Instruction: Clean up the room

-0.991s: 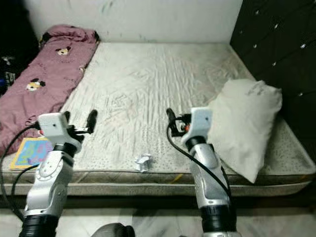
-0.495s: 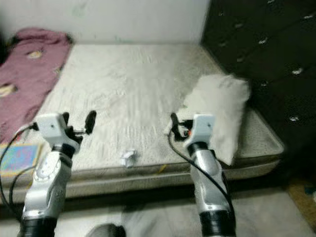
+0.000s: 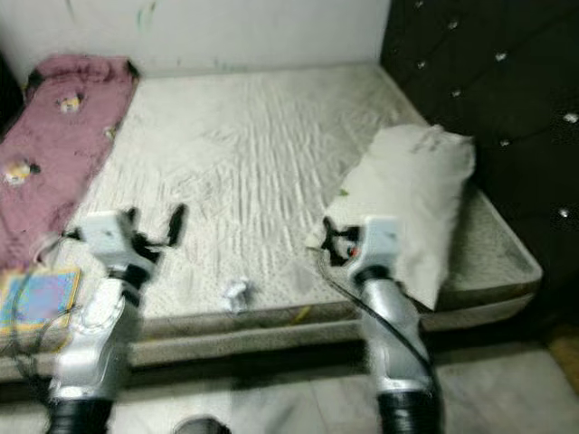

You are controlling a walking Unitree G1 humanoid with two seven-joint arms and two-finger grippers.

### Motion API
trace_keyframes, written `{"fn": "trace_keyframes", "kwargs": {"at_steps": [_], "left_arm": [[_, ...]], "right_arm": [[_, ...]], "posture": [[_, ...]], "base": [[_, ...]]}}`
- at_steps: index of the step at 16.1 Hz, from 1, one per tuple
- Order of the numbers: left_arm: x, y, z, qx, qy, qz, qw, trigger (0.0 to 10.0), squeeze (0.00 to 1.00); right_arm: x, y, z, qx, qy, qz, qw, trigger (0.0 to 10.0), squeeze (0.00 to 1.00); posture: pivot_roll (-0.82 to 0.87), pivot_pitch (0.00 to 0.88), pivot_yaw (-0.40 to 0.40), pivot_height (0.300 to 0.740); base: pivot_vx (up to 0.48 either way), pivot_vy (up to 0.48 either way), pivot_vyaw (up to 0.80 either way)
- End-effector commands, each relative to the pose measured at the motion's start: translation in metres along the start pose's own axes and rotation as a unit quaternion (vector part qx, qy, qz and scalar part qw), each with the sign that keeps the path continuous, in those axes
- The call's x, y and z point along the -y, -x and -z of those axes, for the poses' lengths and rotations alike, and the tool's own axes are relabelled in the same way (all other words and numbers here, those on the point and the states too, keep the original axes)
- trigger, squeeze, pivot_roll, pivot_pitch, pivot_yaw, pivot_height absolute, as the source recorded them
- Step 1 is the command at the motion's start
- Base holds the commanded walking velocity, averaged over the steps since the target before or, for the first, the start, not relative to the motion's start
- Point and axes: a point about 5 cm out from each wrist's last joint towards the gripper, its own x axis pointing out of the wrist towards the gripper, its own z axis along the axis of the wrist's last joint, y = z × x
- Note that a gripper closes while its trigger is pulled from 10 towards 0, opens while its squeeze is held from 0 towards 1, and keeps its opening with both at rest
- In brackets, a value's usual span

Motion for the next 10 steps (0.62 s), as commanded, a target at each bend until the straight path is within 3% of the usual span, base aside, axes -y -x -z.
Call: {"fn": "trace_keyframes", "kwargs": {"at_steps": [1,2,5,6,7,10], "left_arm": [[0.0,0.0,0.0,0.0,-0.002,0.0,1.0,10.0,0.0],[0.0,0.0,0.0,0.0,-0.003,0.002,1.0,10.0,0.0],[0.002,0.001,0.0,-0.001,-0.004,0.009,1.0,10.0,0.0],[0.002,0.001,0.001,-0.003,-0.004,0.01,1.0,10.0,0.0],[0.002,0.001,0.001,-0.003,-0.003,0.011,1.0,10.0,0.0],[0.005,0.0,0.001,-0.003,-0.004,0.016,1.0,10.0,0.0]], "right_arm": [[-0.009,0.0,-0.003,0.01,0.005,-0.014,1.0,10.0,0.0],[-0.009,-0.001,-0.005,0.022,0.032,-0.011,0.999,10.0,0.0],[0.002,-0.002,-0.005,0.015,0.047,0.025,0.998,10.0,0.0],[0.006,-0.003,-0.003,0.004,0.018,0.029,0.999,10.0,0.0],[0.007,-0.003,-0.004,0.001,0.027,0.026,0.999,10.0,0.0],[0.006,-0.003,-0.003,0.004,0.027,0.027,0.999,10.0,0.0]], "posture": [[0.05,0.0,0.028,0.74],[0.05,0.0,0.024,0.74],[0.06,0.0,0.023,0.74],[0.06,0.0,0.023,0.74],[0.06,0.0,0.023,0.74],[0.05,0.0,0.024,0.74]], "base": [[0.0,0.0,0.0],[0.0,0.0,0.0],[0.0,0.0,0.0],[0.0,0.0,0.0],[0.0,0.0,0.0],[0.092,0.0,0.8]]}}
